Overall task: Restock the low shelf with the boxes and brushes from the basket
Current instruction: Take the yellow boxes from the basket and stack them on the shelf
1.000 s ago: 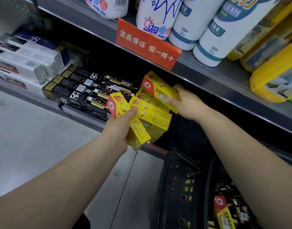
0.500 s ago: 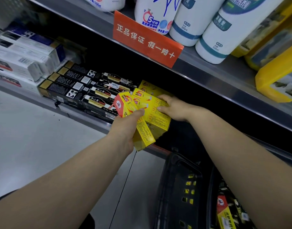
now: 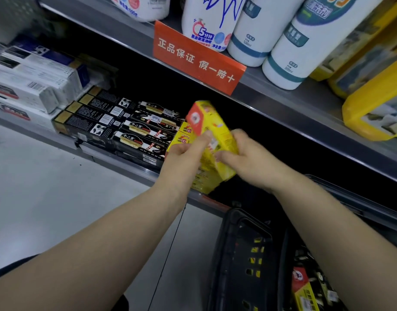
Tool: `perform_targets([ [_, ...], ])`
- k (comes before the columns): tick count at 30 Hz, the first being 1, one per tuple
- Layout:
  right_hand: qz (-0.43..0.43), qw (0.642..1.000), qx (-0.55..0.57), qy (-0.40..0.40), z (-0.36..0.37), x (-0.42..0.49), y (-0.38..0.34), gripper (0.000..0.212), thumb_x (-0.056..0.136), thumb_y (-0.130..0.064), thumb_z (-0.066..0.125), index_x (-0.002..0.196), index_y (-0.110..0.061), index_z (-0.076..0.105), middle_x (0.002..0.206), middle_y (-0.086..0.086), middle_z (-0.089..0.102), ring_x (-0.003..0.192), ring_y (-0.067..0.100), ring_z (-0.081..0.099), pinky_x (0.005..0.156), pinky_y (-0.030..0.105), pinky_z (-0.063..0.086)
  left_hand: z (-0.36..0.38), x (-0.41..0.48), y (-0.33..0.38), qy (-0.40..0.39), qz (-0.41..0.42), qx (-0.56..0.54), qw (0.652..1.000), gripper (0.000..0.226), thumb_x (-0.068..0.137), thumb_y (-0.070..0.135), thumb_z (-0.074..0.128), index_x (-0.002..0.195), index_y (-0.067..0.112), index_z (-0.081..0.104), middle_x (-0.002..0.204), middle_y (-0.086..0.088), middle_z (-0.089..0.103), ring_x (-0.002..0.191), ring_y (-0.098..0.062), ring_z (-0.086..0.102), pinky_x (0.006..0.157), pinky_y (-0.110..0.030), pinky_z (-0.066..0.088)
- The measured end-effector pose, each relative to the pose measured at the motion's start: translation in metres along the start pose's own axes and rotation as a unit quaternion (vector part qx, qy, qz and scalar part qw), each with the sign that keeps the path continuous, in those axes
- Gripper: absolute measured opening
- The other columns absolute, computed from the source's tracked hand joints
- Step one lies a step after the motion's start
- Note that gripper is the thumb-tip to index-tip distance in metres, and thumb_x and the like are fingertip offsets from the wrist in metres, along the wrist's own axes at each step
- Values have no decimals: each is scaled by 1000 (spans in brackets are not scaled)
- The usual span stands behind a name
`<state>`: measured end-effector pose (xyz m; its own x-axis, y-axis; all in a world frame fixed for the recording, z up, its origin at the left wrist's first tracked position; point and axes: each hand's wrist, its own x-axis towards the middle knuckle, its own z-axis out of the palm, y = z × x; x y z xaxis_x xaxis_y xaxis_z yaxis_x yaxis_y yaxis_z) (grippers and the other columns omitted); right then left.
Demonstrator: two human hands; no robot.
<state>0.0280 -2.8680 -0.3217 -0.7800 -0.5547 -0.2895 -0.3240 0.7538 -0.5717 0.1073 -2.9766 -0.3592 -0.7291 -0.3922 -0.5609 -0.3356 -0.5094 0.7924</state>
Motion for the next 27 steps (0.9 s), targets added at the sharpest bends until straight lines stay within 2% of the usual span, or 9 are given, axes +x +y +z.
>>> perform_targets([
  [2,10,995,-96,35,-10,14,14,32,92,-27,56,114,-7,44,102,14,61,94,29,59,72,30,42,-1,1,-1,-3,-13,25,1000,28,82,49,60,93,25,53,98,0,58,93,-16,58,88,-36,46],
  [5,29,979,-197,50,-18,43,30,39,96,-31,49,126,-9,39,116,16,58,102,32,58,73,30,38,-4,4,-4,-6,-26,60,998,12,88,31,57,94,24,50,112,-2,53,87,-13,55,84,-35,43],
  [10,37,993,-115,-8,-6,81,43,43,95,-25,52,135,-13,38,115,12,55,91,20,51,68,21,33,-2,4,-6,-18,-20,119,993,40,89,24,54,129,24,47,112,1,49,99,-20,51,76,-31,35],
  [14,57,992,-87,-78,4,89,49,47,100,-21,44,145,-17,31,138,10,48,117,24,51,89,24,39,-1,6,-7,-24,-3,144,989,46,91,24,53,135,25,43,120,3,45,96,-17,43,79,-30,32],
  [18,64,991,-90,-80,3,85,48,52,99,-20,44,147,-17,25,142,10,44,123,24,48,98,26,38,1,4,-6,-29,8,162,986,46,91,22,52,136,23,44,137,0,45,100,-15,41,82,-29,32],
  [20,65,988,-120,-74,0,79,44,57,98,-22,47,148,-16,22,144,12,40,125,25,47,102,29,38,4,2,-4,-33,9,169,985,45,91,22,52,135,23,46,135,0,45,97,-15,42,81,-28,33],
  [22,57,985,-152,-53,-6,66,36,55,95,-23,52,145,-16,29,143,13,40,124,26,47,100,28,38,8,-1,-2,-40,12,169,985,40,90,21,53,130,22,49,122,2,49,86,-10,46,72,-24,35],
  [25,-1,990,-143,5,-21,25,23,40,92,-20,57,130,-17,50,130,11,48,117,23,50,97,25,37,16,-11,3,-62,68,194,977,29,88,19,53,118,20,56,96,11,53,75,3,46,56,-15,36],
  [27,-43,995,-83,43,-32,-14,21,27,90,-16,59,117,-19,59,120,6,55,110,17,53,96,26,41,23,-22,7,-89,133,232,959,18,87,17,54,104,19,60,85,15,53,71,3,48,51,-6,37],
])
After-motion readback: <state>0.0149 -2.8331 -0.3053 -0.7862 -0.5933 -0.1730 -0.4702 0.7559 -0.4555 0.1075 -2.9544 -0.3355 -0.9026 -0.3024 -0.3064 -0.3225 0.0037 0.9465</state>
